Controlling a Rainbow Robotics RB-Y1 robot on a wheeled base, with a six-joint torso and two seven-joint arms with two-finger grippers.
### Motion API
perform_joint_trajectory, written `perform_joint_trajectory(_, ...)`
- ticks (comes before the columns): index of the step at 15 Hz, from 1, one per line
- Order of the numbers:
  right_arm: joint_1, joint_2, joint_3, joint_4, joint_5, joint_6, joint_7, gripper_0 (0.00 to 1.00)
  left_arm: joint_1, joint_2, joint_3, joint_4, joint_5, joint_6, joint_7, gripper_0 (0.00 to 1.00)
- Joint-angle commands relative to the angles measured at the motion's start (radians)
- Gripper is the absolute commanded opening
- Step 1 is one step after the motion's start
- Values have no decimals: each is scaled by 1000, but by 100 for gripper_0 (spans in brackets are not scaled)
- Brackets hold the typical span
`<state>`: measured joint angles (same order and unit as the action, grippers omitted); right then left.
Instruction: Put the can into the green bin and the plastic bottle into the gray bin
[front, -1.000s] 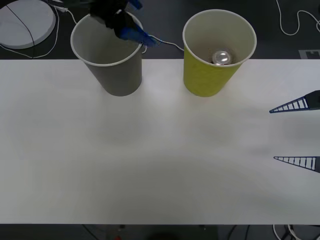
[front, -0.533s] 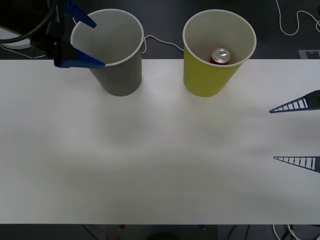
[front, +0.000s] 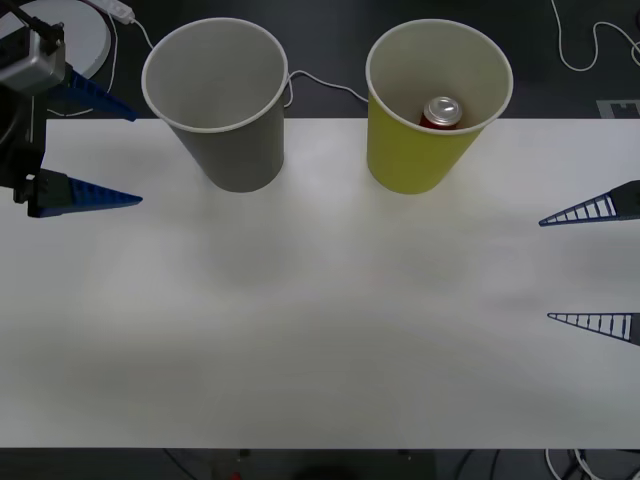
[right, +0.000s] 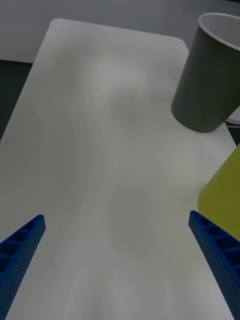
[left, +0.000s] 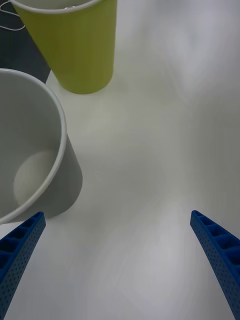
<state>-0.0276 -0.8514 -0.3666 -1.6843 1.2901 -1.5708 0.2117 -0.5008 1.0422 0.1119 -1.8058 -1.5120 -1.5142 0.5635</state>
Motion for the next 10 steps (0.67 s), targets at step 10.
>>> perform_joint_trajectory(10,0,0,0,0,0,0,0,100,261,-1,32,2,41,37,-402,100)
